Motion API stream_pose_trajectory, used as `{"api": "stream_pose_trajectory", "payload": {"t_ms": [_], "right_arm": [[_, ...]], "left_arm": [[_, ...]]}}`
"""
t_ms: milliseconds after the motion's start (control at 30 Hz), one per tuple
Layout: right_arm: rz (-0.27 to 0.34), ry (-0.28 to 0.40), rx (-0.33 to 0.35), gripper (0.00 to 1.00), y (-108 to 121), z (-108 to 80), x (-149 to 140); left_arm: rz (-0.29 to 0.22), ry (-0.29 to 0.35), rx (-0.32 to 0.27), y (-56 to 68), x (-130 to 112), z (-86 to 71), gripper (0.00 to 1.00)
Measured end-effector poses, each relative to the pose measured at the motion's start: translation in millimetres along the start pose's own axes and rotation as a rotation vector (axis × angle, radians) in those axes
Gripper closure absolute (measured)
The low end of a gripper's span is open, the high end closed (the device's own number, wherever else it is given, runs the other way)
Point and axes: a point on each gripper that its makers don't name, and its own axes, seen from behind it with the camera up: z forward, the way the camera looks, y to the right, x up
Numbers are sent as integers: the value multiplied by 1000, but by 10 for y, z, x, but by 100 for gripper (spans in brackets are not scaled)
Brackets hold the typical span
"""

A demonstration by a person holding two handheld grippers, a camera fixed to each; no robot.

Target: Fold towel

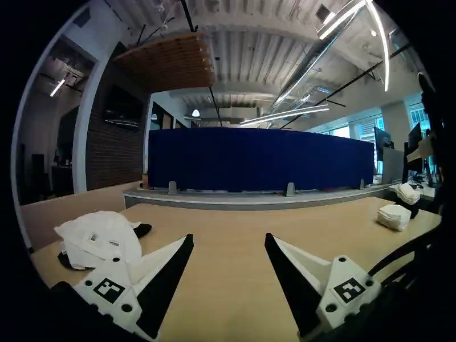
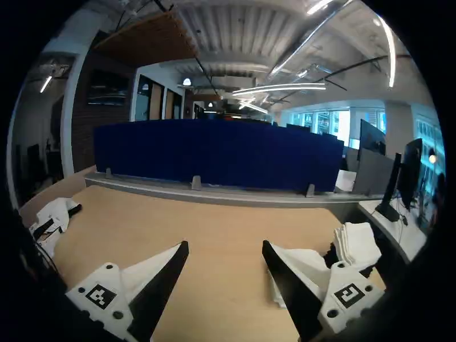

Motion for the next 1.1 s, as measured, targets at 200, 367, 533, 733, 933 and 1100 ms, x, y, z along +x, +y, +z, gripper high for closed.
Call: {"api": "stream_pose_trajectory", "payload": {"t_ms": [200, 367, 533, 733, 933, 1100], "right_arm": [[-1, 1, 10, 0, -26, 13, 9], [3, 7, 10, 0, -10, -10, 20], [17, 17, 2, 0, 36, -22, 31], [41, 38, -3, 0, 100, -41, 67], [79, 75, 0, 0, 220, -113, 158], [103, 113, -6, 0, 383, -150, 241]], "left_arm": [[1, -1, 1, 30, -56, -18, 7], [10, 8, -1, 41, -69, -19, 7], [21, 20, 1, 30, -57, -41, 7], [24, 23, 4, 39, -61, -52, 7], [26, 23, 4, 52, -42, -62, 7], [26, 23, 4, 53, -48, -65, 6]]}}
